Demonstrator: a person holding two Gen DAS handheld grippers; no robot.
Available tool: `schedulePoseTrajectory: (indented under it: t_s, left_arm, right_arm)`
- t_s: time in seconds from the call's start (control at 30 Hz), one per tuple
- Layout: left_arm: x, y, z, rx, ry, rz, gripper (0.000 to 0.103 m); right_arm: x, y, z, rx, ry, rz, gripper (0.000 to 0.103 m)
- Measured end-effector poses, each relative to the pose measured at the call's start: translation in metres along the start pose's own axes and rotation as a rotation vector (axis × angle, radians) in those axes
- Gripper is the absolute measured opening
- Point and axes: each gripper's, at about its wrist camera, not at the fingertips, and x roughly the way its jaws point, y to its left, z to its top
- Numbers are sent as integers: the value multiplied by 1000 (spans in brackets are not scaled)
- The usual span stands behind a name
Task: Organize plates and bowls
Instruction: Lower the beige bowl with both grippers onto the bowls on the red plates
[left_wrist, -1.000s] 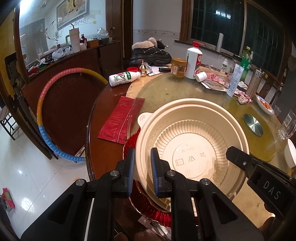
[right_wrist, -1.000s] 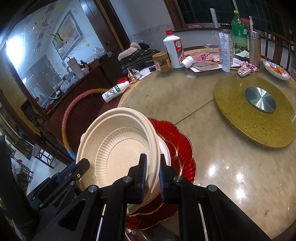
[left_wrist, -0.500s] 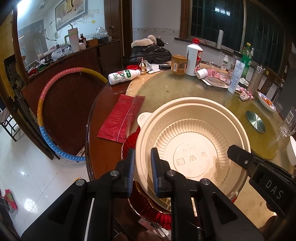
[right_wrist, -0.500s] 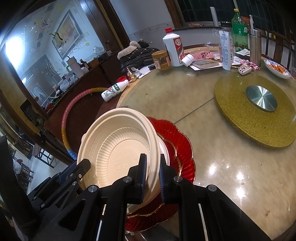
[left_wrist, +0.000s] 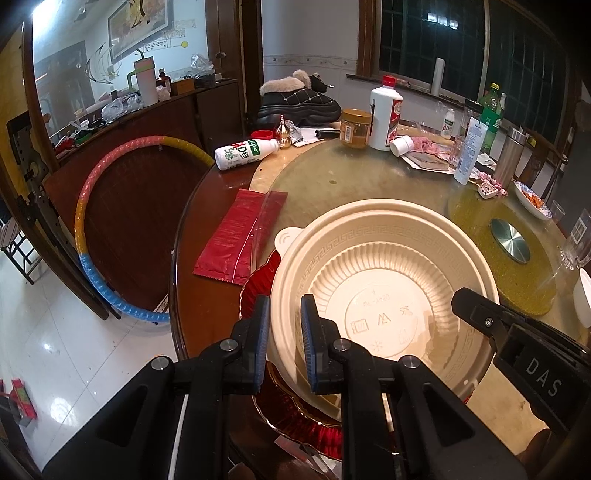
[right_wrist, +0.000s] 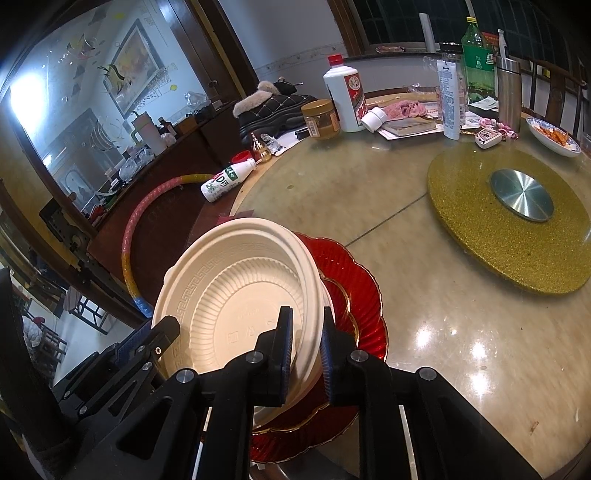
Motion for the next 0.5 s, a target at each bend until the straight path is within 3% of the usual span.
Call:
schedulePoseTrajectory:
  t_s: [0.5]
  left_arm:
    - [-1,-2,2,1,-1,6,15]
  right_arm:
    - [-2,2,0,-13,-8,-14,16]
